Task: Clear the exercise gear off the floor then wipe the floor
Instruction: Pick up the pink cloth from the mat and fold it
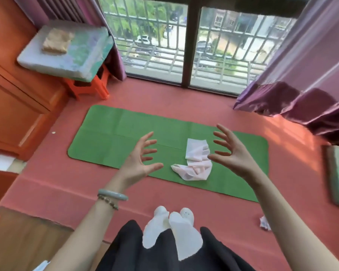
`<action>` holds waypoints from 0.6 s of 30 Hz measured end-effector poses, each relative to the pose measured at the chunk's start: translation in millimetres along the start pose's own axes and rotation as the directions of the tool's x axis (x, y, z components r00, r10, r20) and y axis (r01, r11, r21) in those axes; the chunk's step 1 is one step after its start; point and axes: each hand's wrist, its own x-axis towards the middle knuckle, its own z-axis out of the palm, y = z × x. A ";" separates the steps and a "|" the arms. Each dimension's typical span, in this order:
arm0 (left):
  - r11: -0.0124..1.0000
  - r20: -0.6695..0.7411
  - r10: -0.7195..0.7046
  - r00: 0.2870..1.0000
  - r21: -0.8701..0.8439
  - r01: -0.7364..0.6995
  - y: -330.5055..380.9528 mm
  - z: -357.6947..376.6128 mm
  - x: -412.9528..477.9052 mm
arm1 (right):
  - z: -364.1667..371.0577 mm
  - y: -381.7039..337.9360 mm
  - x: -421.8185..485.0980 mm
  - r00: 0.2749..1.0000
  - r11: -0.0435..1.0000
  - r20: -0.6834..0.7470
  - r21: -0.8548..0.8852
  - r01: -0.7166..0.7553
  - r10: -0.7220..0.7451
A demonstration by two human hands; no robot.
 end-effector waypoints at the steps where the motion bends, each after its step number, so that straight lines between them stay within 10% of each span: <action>1: 1.000 0.022 -0.006 1.000 0.012 0.006 -2.0 6.7 7.1 | -4.0 5.2 0.4 1.000 1.000 -0.013 0.004 -0.011 0.011; 18: 0.964 0.140 -0.212 0.967 0.190 0.184 -214.0 138.8 224.3 | -45.0 287.6 128.0 0.962 0.977 -0.181 -0.024 -0.214 0.206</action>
